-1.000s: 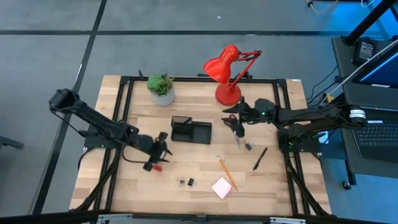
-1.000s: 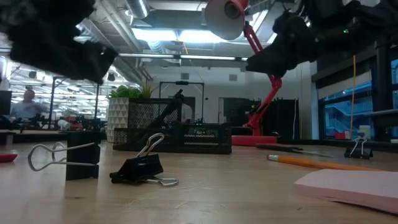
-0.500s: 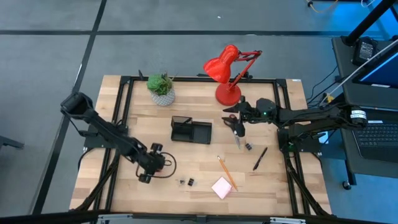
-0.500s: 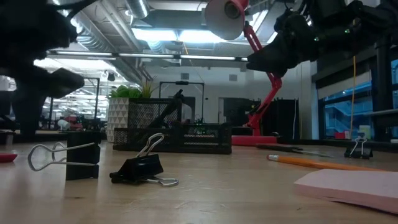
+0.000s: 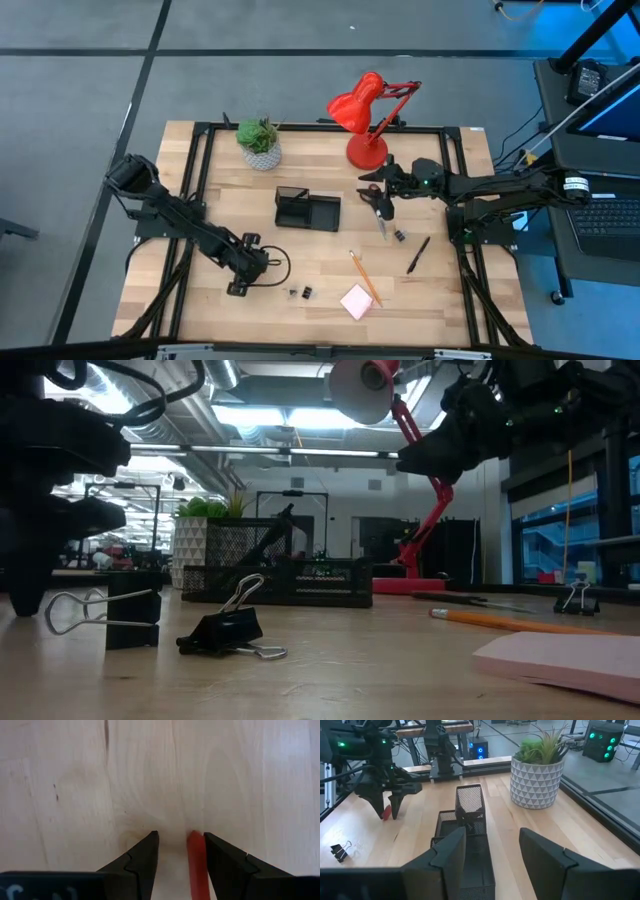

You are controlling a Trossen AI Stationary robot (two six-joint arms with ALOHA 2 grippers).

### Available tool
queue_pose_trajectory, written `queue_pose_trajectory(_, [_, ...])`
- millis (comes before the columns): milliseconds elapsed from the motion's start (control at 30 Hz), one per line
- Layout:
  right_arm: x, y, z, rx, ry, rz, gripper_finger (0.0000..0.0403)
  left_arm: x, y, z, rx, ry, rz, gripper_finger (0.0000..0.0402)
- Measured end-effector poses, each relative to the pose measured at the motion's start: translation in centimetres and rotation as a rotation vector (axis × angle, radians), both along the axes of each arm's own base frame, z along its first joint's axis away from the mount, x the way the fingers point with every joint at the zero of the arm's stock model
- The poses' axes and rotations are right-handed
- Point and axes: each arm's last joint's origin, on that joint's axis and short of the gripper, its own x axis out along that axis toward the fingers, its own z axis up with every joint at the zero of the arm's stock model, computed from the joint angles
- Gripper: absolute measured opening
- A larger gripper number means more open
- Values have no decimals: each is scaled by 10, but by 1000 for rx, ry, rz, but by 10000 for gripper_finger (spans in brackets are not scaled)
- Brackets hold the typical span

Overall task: Pick and place office supplies into organizer
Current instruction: Put the red eraser into the black desk organizer

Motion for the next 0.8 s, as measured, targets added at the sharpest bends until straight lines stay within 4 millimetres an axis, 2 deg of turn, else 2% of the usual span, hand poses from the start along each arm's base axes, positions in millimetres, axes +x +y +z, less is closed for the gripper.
queue_pose_trajectory(200, [0, 0, 0, -3, 1, 0, 188, -4, 2, 2, -15, 29, 9, 149])
queue_pose_trajectory(333, [0, 0, 0, -23, 6, 5, 188, -4, 2, 2, -21, 36, 33, 135])
queue_pose_trajectory(667, [0, 0, 0, -24, 6, 5, 188, -3, 5, 1, -35, 50, 52, 54])
queue_pose_trajectory(800, [0, 0, 0, -24, 5, 4, 188, 5, 4, 8, -38, 38, -2, 19])
